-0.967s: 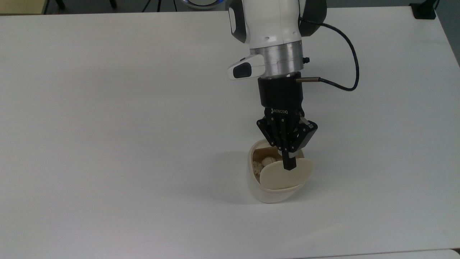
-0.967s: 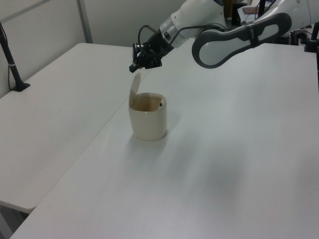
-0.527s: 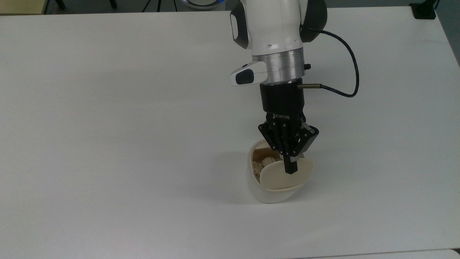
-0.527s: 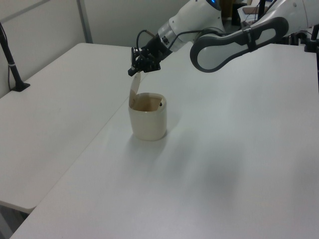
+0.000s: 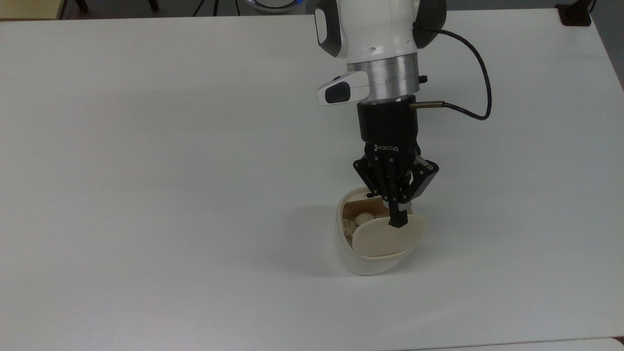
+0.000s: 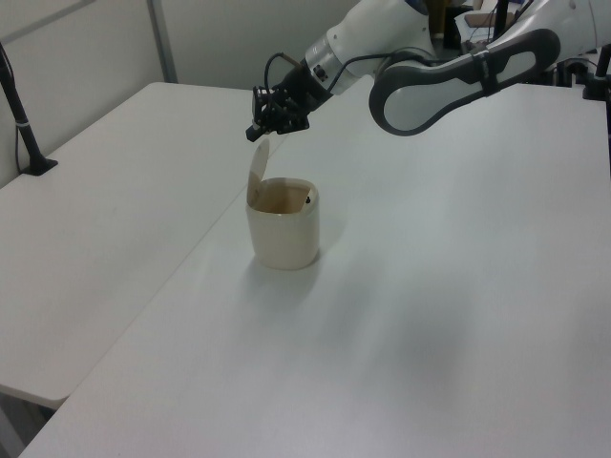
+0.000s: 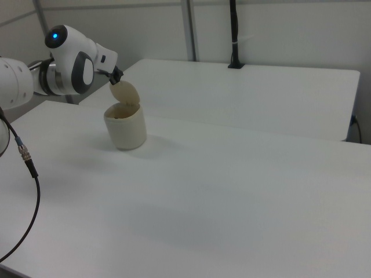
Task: Close the trash bin
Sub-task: 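Push the lid edge with the gripper, swinging it down over the opening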
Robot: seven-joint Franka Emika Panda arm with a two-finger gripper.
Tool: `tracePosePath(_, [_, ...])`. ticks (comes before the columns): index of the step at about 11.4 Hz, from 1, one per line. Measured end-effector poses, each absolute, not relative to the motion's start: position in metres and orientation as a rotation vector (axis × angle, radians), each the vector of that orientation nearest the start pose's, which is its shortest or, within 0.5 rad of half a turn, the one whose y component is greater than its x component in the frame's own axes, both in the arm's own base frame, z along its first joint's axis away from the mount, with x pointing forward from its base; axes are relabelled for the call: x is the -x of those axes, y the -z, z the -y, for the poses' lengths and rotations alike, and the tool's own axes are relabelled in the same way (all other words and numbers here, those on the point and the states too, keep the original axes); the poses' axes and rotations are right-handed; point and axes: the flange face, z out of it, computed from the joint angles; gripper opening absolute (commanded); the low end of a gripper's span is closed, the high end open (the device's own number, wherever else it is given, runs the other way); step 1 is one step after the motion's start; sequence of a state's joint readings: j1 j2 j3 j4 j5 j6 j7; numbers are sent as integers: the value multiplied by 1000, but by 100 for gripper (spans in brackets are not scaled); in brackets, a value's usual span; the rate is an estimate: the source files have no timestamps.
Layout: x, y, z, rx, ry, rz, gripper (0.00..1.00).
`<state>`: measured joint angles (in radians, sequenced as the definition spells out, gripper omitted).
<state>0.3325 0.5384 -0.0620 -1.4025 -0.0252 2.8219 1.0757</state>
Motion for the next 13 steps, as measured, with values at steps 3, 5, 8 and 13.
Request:
tracePosePath(3, [-723,-496,-211,2309,940,-917,0])
tracePosePath(5, [-722,-495,-210,2311,937,-920,0])
tracePosePath(8, [-722,-494,-210,2313,936,-920,0])
tracePosePath(13, [-719,-480,-208,2353,929,-913,0])
